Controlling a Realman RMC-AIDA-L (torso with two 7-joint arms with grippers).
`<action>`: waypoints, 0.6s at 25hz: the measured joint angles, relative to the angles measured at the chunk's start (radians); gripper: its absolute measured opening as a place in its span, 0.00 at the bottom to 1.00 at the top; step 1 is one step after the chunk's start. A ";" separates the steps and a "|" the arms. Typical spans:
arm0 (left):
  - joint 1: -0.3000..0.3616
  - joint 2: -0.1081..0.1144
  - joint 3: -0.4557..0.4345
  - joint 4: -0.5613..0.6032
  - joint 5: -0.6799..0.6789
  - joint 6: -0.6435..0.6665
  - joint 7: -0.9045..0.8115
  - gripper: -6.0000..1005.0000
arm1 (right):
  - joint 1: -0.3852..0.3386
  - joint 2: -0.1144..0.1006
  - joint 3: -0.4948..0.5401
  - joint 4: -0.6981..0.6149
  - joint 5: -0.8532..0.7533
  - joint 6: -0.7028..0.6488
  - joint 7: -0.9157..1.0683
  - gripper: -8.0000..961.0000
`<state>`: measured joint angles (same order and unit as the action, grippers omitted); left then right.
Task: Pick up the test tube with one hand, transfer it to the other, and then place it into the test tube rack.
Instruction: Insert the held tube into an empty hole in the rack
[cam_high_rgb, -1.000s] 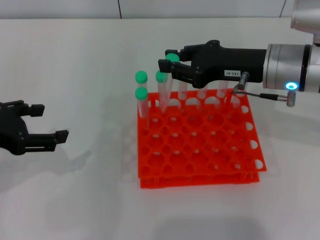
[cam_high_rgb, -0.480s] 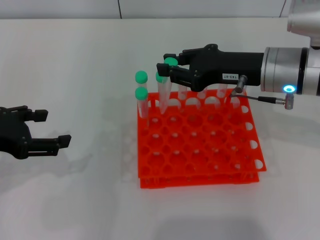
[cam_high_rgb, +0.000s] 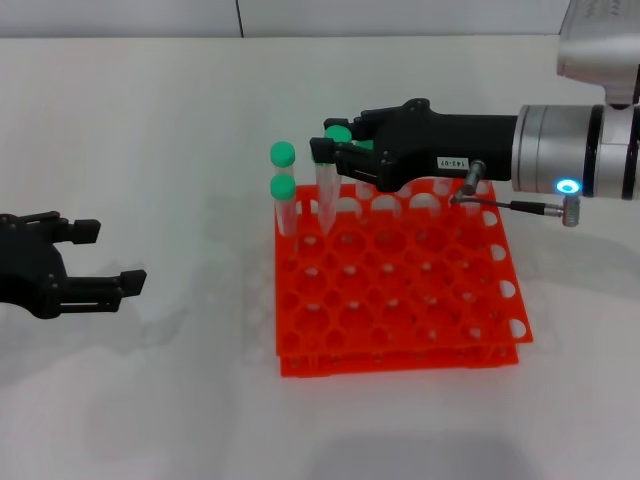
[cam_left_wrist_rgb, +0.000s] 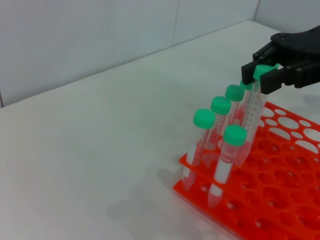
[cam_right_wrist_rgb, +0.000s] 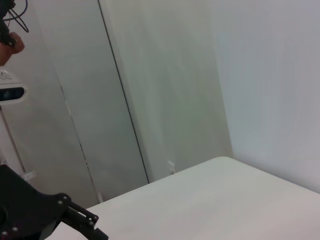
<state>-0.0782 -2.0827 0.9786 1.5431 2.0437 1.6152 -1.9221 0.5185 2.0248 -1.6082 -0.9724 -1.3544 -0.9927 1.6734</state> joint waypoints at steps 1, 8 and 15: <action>0.000 0.000 0.000 0.000 0.000 0.000 0.000 0.86 | 0.000 0.000 -0.001 0.000 0.000 0.002 -0.001 0.27; 0.000 0.000 0.002 -0.005 0.003 0.000 0.001 0.86 | 0.000 0.000 -0.028 0.000 0.004 0.031 -0.004 0.27; 0.000 0.000 0.003 -0.005 0.004 0.000 0.004 0.86 | -0.006 0.001 -0.045 -0.005 0.011 0.050 -0.018 0.27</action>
<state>-0.0782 -2.0831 0.9812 1.5385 2.0473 1.6152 -1.9178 0.5122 2.0256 -1.6531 -0.9775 -1.3430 -0.9429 1.6556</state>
